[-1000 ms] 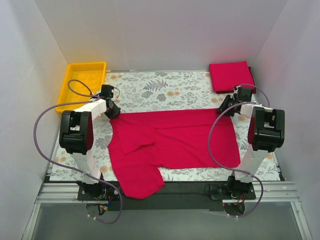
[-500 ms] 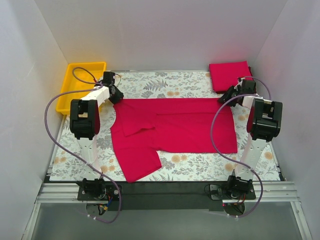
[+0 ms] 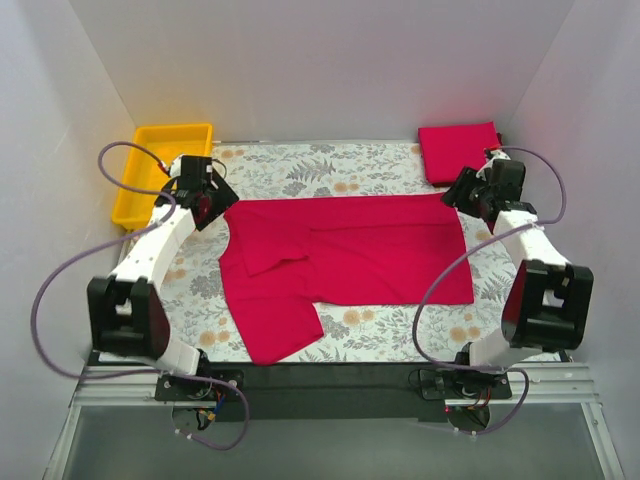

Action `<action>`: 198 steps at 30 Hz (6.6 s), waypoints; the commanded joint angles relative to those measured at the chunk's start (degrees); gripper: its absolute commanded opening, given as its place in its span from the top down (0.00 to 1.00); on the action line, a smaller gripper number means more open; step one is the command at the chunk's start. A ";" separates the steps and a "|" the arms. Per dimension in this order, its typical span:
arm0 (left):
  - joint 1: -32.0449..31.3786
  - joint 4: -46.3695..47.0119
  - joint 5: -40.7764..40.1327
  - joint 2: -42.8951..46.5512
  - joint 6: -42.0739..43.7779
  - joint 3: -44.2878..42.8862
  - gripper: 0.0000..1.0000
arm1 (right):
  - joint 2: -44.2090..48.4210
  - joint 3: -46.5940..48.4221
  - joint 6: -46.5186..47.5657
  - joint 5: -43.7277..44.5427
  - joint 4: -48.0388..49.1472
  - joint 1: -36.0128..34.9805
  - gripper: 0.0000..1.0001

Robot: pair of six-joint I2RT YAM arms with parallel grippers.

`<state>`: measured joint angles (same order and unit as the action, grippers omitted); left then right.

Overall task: Fold and stack the t-shirts
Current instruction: Fold the tshirt

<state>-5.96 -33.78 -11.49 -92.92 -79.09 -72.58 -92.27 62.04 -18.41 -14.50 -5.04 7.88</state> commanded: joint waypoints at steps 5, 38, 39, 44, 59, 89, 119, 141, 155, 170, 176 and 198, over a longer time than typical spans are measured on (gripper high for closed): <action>-4.06 -10.07 -1.10 27.32 -4.14 21.12 0.30 | 21.93 -14.74 2.95 9.51 -10.79 -7.79 0.39; -7.75 -7.88 -1.52 17.61 -10.65 36.45 0.63 | 45.51 -30.58 4.00 14.06 -18.87 -13.59 0.38; -8.63 -7.45 -1.26 16.91 -10.65 36.54 0.64 | 45.16 -30.58 3.74 14.24 -19.22 -13.51 0.38; -10.92 -7.00 -1.26 15.67 -11.18 37.07 0.82 | 43.50 -29.79 0.93 20.20 -22.20 -13.42 0.33; -11.27 -5.86 -0.91 21.73 -10.56 37.86 1.00 | 34.45 -28.64 -3.64 25.68 -27.92 -3.32 0.42; -11.36 -5.51 -1.17 25.60 -10.73 38.12 1.00 | 22.31 -28.82 -5.75 20.13 -24.84 6.18 0.59; -4.33 -10.69 1.46 29.74 -8.28 33.39 1.00 | 23.19 -18.46 -4.44 18.29 -30.73 6.27 0.99; 2.53 -13.16 5.86 11.38 -3.18 11.85 1.00 | 4.47 0.97 1.54 14.94 -30.38 6.18 0.99; 4.11 -10.78 4.89 4.77 -2.30 10.17 1.00 | -4.14 10.73 3.65 13.27 -30.47 4.51 0.99; 4.37 -9.64 4.28 3.02 -1.86 11.40 1.00 | -11.61 17.32 4.97 17.14 -30.29 2.05 0.99; 4.37 -9.29 4.10 2.66 -1.95 11.84 1.00 | -13.28 18.82 5.14 17.67 -30.03 2.05 0.99; 4.37 -5.77 3.14 -0.33 -1.24 10.97 1.00 | -18.74 20.66 4.79 19.42 -27.39 -0.32 0.98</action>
<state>-2.35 -41.06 -5.52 -93.65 -81.41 -60.49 -110.59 80.38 -14.55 2.52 -34.57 7.64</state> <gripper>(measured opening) 0.028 0.023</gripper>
